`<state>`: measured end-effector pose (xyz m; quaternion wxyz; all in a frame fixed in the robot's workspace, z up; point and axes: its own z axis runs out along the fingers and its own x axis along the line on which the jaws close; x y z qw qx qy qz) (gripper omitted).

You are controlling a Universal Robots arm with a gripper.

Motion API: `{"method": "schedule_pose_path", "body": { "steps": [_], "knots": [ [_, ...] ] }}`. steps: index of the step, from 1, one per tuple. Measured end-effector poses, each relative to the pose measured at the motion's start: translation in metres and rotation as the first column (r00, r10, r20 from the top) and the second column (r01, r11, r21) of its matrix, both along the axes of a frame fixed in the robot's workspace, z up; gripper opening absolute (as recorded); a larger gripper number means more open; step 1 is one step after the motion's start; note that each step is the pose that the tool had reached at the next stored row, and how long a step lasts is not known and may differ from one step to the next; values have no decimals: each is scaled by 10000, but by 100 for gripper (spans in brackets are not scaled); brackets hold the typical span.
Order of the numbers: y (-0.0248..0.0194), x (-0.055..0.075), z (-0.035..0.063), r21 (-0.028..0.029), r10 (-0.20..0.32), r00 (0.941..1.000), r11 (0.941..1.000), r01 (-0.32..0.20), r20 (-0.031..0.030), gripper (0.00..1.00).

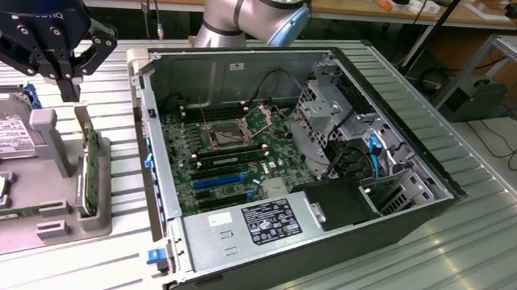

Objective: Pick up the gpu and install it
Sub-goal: 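Reach for the gpu, then pick up the gpu and move the gpu toward the slot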

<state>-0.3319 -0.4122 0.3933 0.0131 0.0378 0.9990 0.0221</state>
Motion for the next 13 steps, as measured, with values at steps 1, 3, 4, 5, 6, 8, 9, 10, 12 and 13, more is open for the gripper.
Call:
{"method": "schedule_pose_path", "body": {
  "steps": [1, 3, 4, 5, 6, 8, 9, 10, 12, 13],
  "knots": [
    [0, 0, 0, 0, 0, 10000, 10000, 0, 0, 10],
    [0, -1, 0, 0, -1, 10000, 10000, 1, 0, 10],
    [0, -1, 0, 0, -1, 10000, 10000, 1, 0, 10],
    [0, -1, 0, 0, -1, 10000, 10000, 1, 0, 10],
    [0, -1, 0, 0, -1, 10000, 10000, 1, 0, 10],
    [0, -1, 0, 0, -1, 10000, 10000, 1, 0, 10],
    [0, -1, 0, 0, -1, 10000, 10000, 1, 0, 10],
    [0, -1, 0, 0, -1, 10000, 10000, 1, -1, 10],
    [0, -1, 0, 0, -1, 10000, 10000, 1, 0, 10],
    [0, -1, 0, 0, -1, 10000, 10000, 1, 0, 10]
  ]
}}
